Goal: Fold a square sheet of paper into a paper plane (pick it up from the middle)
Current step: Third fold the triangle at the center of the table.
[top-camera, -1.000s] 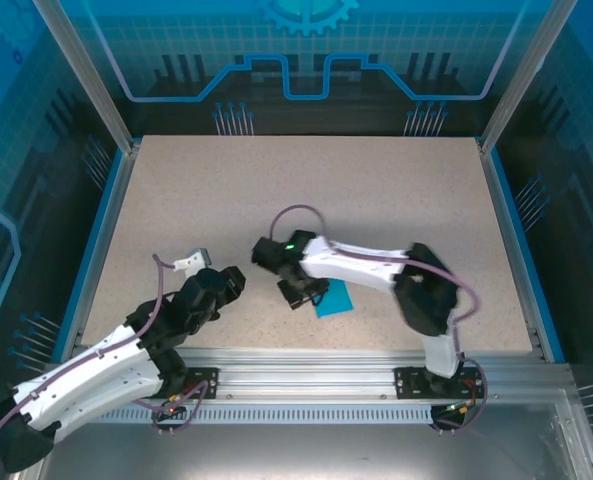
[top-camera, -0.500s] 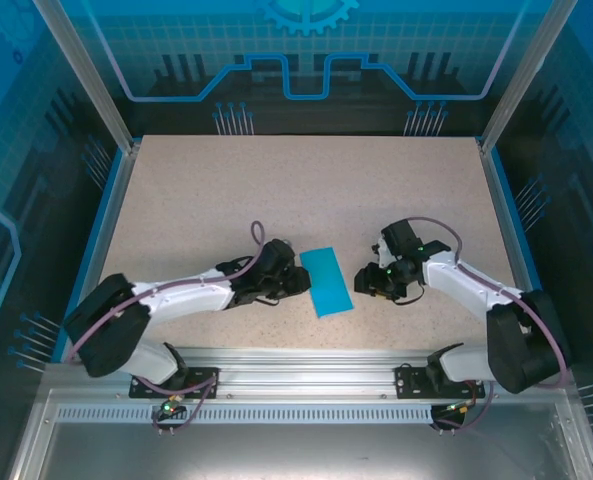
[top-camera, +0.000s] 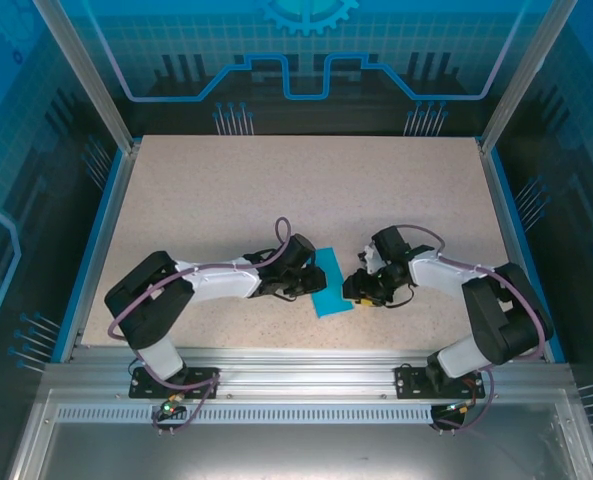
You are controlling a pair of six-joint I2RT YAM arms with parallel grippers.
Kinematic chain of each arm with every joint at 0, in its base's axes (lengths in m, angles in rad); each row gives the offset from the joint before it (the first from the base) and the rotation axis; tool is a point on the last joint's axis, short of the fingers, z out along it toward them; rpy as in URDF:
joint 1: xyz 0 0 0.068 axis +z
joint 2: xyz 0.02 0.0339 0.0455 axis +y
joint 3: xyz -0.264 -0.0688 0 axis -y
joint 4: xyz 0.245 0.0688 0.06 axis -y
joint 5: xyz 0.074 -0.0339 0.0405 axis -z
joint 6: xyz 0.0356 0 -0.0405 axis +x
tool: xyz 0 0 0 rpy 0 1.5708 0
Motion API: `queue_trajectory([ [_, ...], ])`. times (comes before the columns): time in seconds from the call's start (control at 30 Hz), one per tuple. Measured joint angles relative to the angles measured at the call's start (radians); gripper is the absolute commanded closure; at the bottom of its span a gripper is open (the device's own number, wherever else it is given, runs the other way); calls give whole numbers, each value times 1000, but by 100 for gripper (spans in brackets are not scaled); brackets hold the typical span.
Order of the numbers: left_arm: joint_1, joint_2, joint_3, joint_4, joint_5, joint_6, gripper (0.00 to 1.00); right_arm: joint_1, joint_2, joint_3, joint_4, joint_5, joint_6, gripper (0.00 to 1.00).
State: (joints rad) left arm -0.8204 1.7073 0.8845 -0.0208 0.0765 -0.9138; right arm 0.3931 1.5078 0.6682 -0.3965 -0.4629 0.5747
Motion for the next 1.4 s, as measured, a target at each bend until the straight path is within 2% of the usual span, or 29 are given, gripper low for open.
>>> queue_trajectory([
  [0.27, 0, 46, 0, -4, 0, 1, 76, 5, 17, 0, 14, -7, 1, 55],
  [0.63, 0, 61, 2, -3, 0, 2, 78, 10, 19, -1, 35, -28, 12, 61],
  [1.07, 0, 62, 6, -13, 3, 53, 78, 16, 44, 31, 66, -62, 2, 59],
  [1.2, 0, 62, 11, -27, 4, 78, 78, -2, 84, 80, 54, -69, -27, 64],
  [1.3, 0, 62, 11, -27, 4, 92, 78, -13, 131, 121, 46, -81, -56, 73],
  [1.4, 0, 62, 11, -27, 7, 107, 77, -19, 178, 156, 40, -97, -80, 75],
])
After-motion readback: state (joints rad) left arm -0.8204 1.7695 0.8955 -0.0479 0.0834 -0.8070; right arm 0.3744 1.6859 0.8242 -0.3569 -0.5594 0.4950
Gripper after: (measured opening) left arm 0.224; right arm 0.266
